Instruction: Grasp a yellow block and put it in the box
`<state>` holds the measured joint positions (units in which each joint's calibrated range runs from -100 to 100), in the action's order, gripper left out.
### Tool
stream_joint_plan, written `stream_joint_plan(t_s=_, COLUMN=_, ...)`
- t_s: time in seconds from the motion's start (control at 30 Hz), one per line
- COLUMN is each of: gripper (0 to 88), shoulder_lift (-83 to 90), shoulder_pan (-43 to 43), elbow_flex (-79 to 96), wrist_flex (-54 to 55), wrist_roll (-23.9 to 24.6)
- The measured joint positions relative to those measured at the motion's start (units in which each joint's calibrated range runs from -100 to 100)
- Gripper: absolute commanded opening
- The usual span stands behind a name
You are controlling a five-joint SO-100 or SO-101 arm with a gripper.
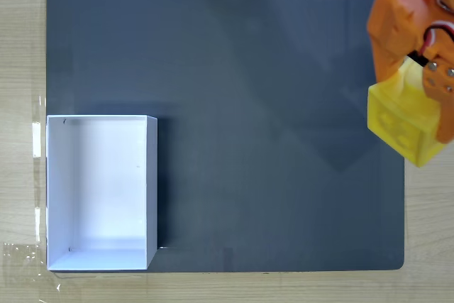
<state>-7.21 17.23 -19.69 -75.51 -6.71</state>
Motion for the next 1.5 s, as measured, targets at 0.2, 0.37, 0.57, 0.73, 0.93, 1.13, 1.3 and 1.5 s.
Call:
stream_joint_plan(t_s=0.2, gripper=24.7, shoulder_lift=8.60, shoulder_pan=-12.15, elbow_flex=-0.27, wrist_flex=13.33, wrist_roll=0.00)
stream_joint_plan(t_s=0.37, gripper=24.7, shoulder_lift=10.11, shoulder_pan=-23.57, elbow_flex=0.72, wrist_flex=20.86, wrist_roll=0.00)
stream_joint_plan(t_s=0.57, gripper=24.7, shoulder_lift=10.03, shoulder_pan=-35.63, elbow_flex=8.85, wrist_flex=32.28, wrist_roll=0.00)
stream_joint_plan(t_s=0.73, gripper=24.7, shoulder_lift=10.03, shoulder_pan=-40.85, elbow_flex=17.89, wrist_flex=40.42, wrist_roll=-0.05)
stream_joint_plan(t_s=0.93, gripper=24.7, shoulder_lift=10.03, shoulder_pan=-44.35, elbow_flex=28.27, wrist_flex=45.09, wrist_roll=-0.11)
stream_joint_plan(t_s=1.13, gripper=25.1, shoulder_lift=7.25, shoulder_pan=-45.88, elbow_flex=32.16, wrist_flex=50.02, wrist_roll=-0.11)
stream_joint_plan(t_s=1.3, gripper=25.2, shoulder_lift=3.29, shoulder_pan=-47.23, elbow_flex=32.16, wrist_flex=50.45, wrist_roll=-0.11)
stream_joint_plan(t_s=1.5, gripper=25.4, shoulder_lift=-0.67, shoulder_pan=-47.50, elbow_flex=32.16, wrist_flex=50.54, wrist_roll=-0.11)
